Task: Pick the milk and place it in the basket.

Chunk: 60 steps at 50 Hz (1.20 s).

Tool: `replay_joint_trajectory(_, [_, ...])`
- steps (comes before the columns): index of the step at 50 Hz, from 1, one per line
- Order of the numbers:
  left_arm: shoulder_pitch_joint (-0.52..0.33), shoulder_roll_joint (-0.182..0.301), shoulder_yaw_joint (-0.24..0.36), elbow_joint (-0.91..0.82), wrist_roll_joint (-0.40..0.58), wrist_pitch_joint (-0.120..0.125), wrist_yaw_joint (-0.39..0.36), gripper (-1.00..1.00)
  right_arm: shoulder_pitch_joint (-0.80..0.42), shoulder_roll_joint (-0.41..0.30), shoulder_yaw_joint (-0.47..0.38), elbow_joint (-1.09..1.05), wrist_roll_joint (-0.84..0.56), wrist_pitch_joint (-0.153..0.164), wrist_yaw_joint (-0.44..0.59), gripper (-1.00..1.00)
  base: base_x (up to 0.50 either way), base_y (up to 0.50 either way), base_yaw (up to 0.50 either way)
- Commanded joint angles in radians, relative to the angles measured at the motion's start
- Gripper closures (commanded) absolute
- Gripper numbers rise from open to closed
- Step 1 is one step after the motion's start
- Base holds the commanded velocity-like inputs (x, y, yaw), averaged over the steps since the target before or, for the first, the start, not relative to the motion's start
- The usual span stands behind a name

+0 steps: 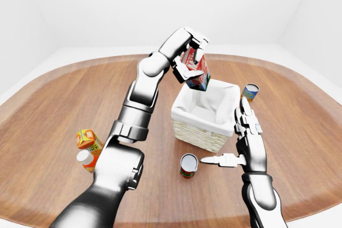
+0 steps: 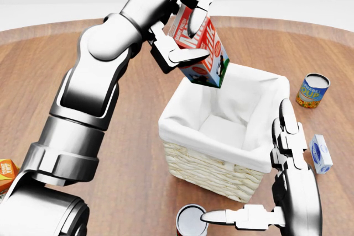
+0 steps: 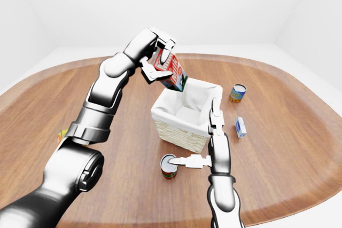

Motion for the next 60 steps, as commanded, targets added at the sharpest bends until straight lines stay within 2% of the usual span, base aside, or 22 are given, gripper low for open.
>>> replay_joint_trajectory(1, [-0.051, -0.023, 0.000, 0.181, -0.059, 0.000, 0.029, 1.00, -0.002, 0.000, -0.004, -0.004, 0.003, 0.004, 0.003, -1.00, 0.00, 0.00, 0.00])
replay_joint_trajectory(12, [-0.052, -0.086, -0.012, 0.250, -0.048, 0.000, 0.023, 1.00, -0.003, 0.002, -0.008, 0.004, 0.004, 0.000, 0.007, -1.00, 0.00, 0.00, 0.00])
replay_joint_trajectory(19, [-0.045, -0.103, -0.019, 0.256, -0.048, 0.000, 0.023, 1.00, -0.006, 0.002, -0.012, 0.014, 0.006, -0.007, 0.007, -1.00, 0.00, 0.00, 0.00])
replay_joint_trajectory(24, [-0.071, -0.108, -0.012, 0.354, -0.049, 0.000, 0.038, 1.00, 0.000, 0.002, -0.010, 0.015, 0.004, -0.014, 0.007, -1.00, 0.00, 0.00, 0.00])
replay_joint_trajectory(32, [-0.114, -0.124, -0.014, 0.489, -0.024, 0.000, 0.071, 1.00, 0.001, 0.002, -0.008, 0.011, 0.004, -0.011, 0.007, -1.00, 0.00, 0.00, 0.00])
replay_joint_trajectory(46, [-0.133, -0.156, -0.010, 0.549, -0.002, -0.001, 0.103, 1.00, 0.003, 0.001, -0.008, 0.000, 0.007, -0.004, 0.011, -1.00, 0.00, 0.00, 0.00])
replay_joint_trajectory(49, [-0.143, -0.155, -0.002, 0.579, -0.005, -0.018, 0.108, 1.00, 0.006, 0.001, -0.008, -0.003, 0.007, -0.003, 0.012, -1.00, 0.00, 0.00, 0.00])
replay_joint_trajectory(50, [-0.149, -0.154, 0.003, 0.598, -0.007, -0.033, 0.114, 1.00, 0.004, 0.001, -0.007, 0.001, 0.007, -0.004, 0.012, -1.00, 0.00, 0.00, 0.00])
replay_joint_trajectory(52, [-0.155, -0.154, 0.006, 0.610, -0.008, -0.036, 0.117, 1.00, 0.004, 0.001, -0.006, 0.002, 0.006, -0.005, 0.012, -1.00, 0.00, 0.00, 0.00])
replay_joint_trajectory(54, [-0.164, -0.156, 0.012, 0.630, -0.012, -0.053, 0.123, 1.00, 0.009, 0.001, -0.002, -0.003, 0.003, -0.006, 0.011, -1.00, 0.00, 0.00, 0.00])
replay_joint_trajectory(60, [-0.166, -0.164, 0.015, 0.659, -0.008, -0.080, 0.141, 1.00, 0.008, 0.000, -0.004, 0.001, 0.006, -0.008, 0.012, -1.00, 0.00, 0.00, 0.00])
